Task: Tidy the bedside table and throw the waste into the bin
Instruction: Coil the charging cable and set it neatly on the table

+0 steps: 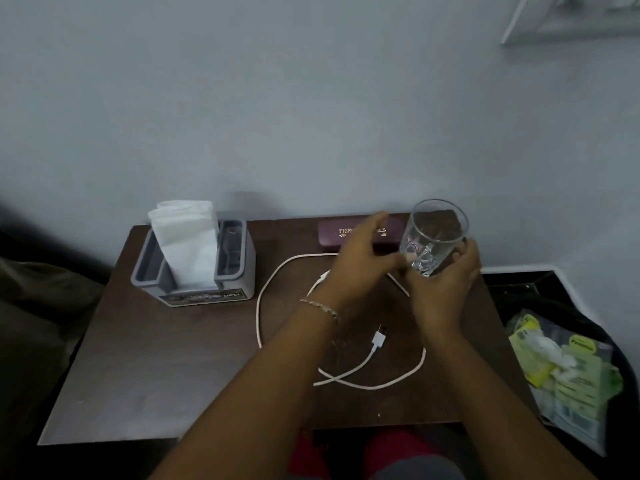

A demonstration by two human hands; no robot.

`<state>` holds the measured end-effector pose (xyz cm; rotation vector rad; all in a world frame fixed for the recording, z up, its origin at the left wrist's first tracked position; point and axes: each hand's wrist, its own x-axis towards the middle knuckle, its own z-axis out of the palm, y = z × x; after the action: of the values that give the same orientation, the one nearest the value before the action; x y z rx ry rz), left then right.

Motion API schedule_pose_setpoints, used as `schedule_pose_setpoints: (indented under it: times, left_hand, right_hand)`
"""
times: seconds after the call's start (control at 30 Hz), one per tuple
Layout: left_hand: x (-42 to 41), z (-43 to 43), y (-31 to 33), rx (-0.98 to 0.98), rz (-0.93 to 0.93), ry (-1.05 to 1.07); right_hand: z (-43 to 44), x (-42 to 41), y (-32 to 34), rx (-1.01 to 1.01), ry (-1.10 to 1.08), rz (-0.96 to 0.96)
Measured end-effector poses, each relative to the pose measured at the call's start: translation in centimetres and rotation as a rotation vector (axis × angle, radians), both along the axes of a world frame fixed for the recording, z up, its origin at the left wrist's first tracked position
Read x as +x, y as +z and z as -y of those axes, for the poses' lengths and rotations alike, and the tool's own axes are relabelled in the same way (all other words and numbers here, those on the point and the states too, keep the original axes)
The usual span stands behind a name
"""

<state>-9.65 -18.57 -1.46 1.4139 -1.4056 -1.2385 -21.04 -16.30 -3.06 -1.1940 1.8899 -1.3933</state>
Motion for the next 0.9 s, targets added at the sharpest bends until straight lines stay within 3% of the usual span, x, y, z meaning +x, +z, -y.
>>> schedule_pose_setpoints:
  times: [0.1,0.4,0.63,0.9]
  left_hand:
    - [-2.4,0.5,-0.6,-0.024,-0.057,-0.084]
    - [-2.8,-4.0,2.3,-0.136,-0.066,0.231]
    - [6.3,-13.4,3.4,-0.124,-0.007,0.632]
    - [14.7,-18.3,0.8,-0.018,0.062,0.869]
  right_hand:
    - [0.4,-1.1,0.1,0.037,0.100,0.004]
    - [-2.5,-1.1,4.3,0.027,0.265,-0.053]
    - [-8.6,9.0,4.8,0.052,0.638,0.115]
    - [-11.0,18.0,1.6,0.093,0.917,0.156]
